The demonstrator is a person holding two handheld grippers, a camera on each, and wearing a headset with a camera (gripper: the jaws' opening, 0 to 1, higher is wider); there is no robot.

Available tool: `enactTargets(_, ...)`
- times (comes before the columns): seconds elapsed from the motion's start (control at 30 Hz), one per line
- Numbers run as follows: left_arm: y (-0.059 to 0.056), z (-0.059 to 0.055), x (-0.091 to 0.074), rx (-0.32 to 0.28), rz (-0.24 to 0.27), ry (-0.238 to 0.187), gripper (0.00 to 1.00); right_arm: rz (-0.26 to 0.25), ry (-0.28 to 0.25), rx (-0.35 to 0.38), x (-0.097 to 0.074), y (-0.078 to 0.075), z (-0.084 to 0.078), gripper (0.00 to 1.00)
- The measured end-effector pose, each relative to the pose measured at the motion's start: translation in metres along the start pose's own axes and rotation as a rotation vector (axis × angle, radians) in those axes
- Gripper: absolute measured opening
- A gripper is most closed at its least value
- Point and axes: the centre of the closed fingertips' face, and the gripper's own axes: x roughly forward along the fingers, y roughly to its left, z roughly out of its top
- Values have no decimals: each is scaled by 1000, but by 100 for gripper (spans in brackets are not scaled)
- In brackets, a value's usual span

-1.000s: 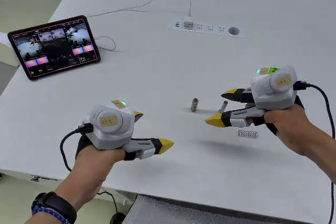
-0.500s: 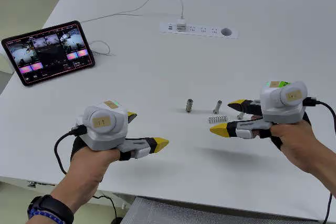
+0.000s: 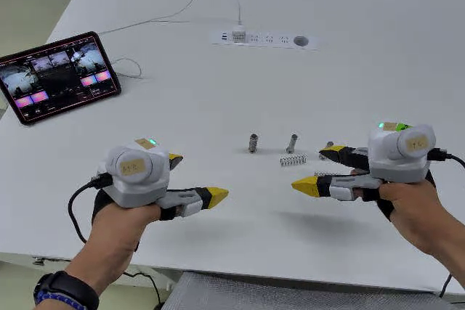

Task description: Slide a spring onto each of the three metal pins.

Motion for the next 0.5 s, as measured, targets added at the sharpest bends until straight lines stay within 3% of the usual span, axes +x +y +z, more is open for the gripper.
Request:
enactTargets(0.23,-1,3,1,0,2,-4,71,-20,-7,34,-10,2,-11,70)
enactTargets(0.5,1,3,2,-9,11,-3,72,-48,-16,73,-24,-8,-27,72)
